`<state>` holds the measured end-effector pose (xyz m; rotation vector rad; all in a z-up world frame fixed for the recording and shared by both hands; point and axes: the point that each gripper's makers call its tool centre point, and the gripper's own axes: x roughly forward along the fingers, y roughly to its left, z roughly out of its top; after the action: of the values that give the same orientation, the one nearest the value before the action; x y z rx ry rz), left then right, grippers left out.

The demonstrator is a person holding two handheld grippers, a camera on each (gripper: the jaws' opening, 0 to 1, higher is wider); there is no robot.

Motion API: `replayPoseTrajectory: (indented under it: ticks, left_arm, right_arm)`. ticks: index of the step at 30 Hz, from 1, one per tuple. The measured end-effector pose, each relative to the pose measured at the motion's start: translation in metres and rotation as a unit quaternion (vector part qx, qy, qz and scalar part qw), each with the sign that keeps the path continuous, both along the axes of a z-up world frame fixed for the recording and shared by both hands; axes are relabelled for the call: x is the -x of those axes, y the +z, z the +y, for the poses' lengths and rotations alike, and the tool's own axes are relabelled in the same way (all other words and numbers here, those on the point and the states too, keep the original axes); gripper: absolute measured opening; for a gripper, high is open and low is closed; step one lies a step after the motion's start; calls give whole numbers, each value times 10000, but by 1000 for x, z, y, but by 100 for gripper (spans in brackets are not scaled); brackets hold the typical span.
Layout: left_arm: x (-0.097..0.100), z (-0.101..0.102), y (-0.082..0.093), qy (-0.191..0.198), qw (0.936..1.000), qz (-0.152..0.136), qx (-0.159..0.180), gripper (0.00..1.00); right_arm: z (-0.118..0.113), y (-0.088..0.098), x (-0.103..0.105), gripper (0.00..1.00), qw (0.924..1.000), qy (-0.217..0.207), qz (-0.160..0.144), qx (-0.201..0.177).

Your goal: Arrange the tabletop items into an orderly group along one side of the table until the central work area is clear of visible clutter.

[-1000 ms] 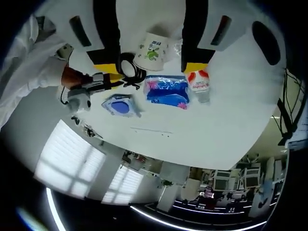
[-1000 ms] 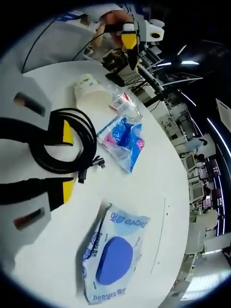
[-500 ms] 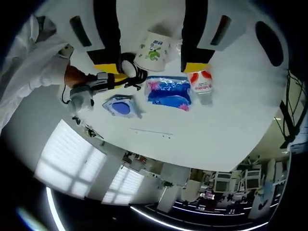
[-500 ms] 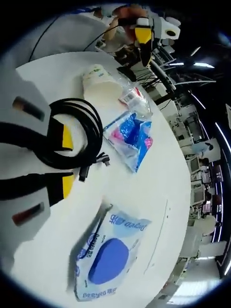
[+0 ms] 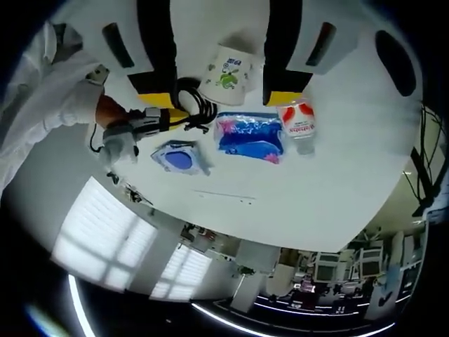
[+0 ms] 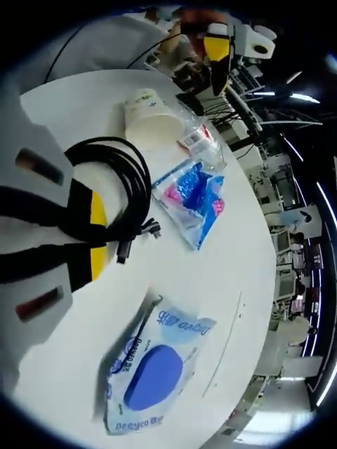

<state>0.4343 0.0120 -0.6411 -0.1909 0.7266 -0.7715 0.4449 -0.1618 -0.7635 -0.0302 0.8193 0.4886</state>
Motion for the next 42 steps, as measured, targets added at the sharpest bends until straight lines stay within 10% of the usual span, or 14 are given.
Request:
replayPoseTrajectory:
  ticks: [42]
  left_arm:
    - [-7,-61,-8,-759,9967,-67,-296,49]
  right_arm:
    - [-13,27,7,1,9988,-110,-275,-380]
